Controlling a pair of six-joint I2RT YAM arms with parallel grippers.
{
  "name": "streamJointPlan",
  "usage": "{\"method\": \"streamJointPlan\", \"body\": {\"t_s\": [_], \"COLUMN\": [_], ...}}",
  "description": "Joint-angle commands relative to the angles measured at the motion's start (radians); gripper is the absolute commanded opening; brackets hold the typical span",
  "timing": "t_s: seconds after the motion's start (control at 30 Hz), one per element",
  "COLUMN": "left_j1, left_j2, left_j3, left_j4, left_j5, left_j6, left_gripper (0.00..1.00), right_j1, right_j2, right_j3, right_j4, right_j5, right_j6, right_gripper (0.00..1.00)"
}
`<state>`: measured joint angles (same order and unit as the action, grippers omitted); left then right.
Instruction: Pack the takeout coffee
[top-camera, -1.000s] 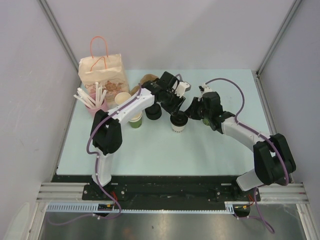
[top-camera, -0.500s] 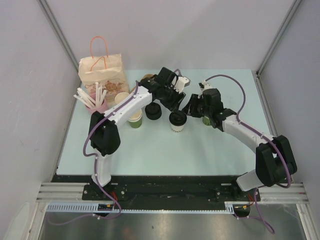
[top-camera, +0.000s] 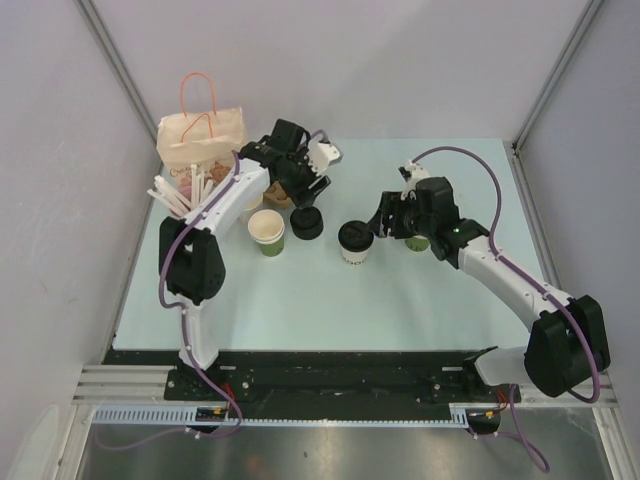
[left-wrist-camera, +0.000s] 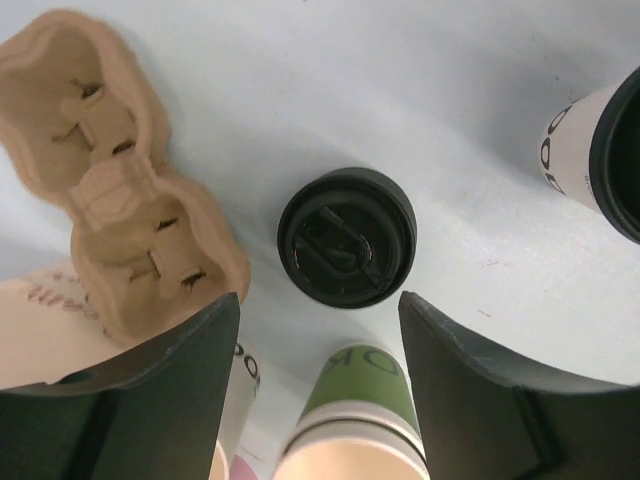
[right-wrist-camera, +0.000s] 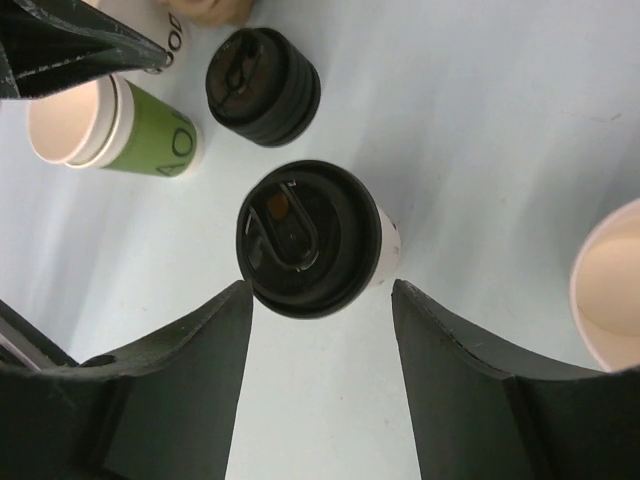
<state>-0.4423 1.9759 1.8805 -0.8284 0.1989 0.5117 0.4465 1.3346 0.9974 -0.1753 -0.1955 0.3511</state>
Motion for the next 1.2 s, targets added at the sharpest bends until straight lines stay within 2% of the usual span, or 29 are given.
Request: {"method": "streamJointPlan", "body": {"t_s": [0.0,0.13,0.33,0.43,0.67,0.93,1.17], "left_j1": [-0.001,0.019,0.02,0.024,0.025,0.037,0.042], "left_j2": [0.04,0.096,0.188,0.219,0.172,0.234,0.241], "left_j3": [0.022,0.058,0.137,0.149,0.039,0.098,0.111], "left_j4": [-0.005,-0.005,-0.006,-0.009,-0.034,-0.058,-0.075], "left_j5": [0.091,0.109,0.051,0.036,0.134,0.131,0.205], "left_j6": [0.194,0.234,0.312,0.356,0.51,0.524,0.553], "left_gripper": [0.7,0.67,0.65,0.58,0.5,0.43,0.41], "right_j1": [0.004,0.015,0.02,0.021,0.02,0.021,0.02], "right_j2": [-0.018,-0.014,-0.021,-0.025,-0.009,-0.014,-0.022], "right_j3": [0.033,0.029,-0.005,-0.022,-0.032,-0.031,-0.031], "right_j4": [-0.062,-0.064,-0.046,-0.035,-0.056,-0.062,-0.078], "right_j5": [-0.022,-0.019,-0.021,-0.022,-0.004,-0.005,-0.001], "right_j6": [-0.073,-0.075,-0.067,-0.06,-0.043,-0.044,-0.057], "right_gripper": [0.63,0.63,0.63,0.62,0.61,0.6,0.6]}}
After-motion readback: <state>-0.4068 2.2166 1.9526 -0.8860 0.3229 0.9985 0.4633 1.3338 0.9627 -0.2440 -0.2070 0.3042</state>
